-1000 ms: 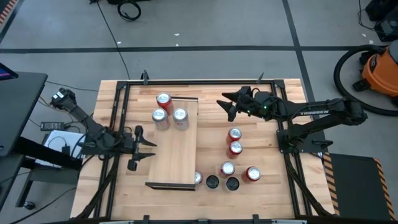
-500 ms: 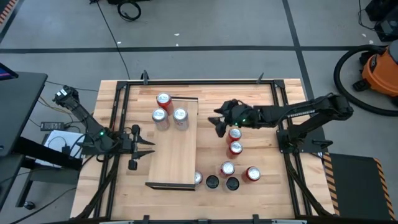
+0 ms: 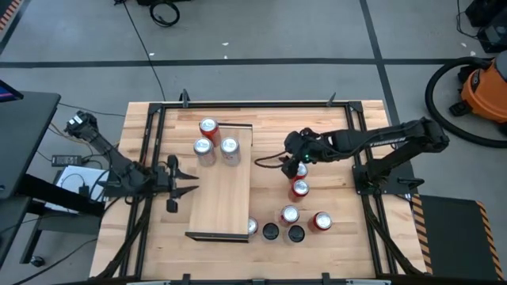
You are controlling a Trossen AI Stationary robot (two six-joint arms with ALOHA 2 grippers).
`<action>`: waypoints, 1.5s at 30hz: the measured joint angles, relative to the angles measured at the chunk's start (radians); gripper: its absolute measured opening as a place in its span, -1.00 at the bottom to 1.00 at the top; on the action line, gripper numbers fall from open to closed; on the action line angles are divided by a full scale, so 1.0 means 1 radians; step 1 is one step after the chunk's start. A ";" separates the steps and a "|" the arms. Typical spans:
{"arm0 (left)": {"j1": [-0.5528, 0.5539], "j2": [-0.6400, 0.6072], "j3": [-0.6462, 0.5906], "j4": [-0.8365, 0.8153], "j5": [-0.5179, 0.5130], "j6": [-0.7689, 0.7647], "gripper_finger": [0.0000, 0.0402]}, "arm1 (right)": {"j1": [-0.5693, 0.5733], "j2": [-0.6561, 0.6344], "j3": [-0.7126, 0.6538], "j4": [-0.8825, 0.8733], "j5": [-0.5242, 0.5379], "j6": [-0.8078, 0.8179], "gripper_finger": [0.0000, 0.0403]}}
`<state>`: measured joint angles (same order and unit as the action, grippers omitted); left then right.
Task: Place canned beverage on shelf
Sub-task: Put the orange soda can on the shelf aligned with the other orange soda can
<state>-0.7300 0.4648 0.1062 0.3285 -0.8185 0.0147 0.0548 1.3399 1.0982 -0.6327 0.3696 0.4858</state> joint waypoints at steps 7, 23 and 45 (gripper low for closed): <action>0.060 0.000 0.000 0.032 0.000 -0.078 -0.31 | -0.022 0.000 0.014 0.031 -0.083 -0.065 0.33; 0.061 0.000 0.001 0.017 -0.051 -0.188 -0.31 | -0.049 0.247 0.232 -0.412 -0.160 0.142 0.33; 0.062 0.000 0.001 0.018 -0.073 -0.099 -0.31 | -0.097 0.392 0.376 -0.625 -0.285 0.300 0.94</action>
<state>-0.6685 0.4652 0.1074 0.3470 -0.8918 -0.0848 -0.0422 1.7317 1.4746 -1.2574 0.0849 0.7859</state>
